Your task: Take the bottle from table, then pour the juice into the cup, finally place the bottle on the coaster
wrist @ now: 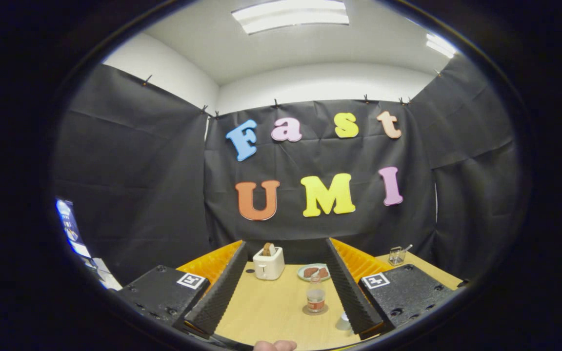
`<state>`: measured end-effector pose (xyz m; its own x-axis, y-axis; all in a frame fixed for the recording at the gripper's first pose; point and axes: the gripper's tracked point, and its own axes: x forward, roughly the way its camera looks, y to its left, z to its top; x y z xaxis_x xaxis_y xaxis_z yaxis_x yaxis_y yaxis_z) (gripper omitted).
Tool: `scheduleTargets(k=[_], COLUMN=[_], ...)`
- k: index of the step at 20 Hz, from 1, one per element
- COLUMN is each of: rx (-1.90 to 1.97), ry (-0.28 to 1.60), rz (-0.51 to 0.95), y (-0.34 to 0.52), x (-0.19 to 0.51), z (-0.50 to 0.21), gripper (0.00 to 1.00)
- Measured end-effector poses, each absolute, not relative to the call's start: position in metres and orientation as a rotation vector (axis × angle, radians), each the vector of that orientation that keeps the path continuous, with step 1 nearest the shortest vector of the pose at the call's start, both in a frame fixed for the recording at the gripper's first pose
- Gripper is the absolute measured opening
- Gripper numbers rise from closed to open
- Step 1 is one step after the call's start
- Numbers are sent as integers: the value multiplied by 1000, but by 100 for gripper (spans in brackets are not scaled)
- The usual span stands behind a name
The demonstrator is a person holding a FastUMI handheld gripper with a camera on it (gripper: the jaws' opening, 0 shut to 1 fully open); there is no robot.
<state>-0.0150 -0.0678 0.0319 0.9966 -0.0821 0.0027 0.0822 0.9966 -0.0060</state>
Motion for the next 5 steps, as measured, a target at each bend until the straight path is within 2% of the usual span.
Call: scheduleTargets(k=[5], rx=[-12], ry=[4], rz=[-76], y=[-65], x=[-14], z=[30], gripper=[100])
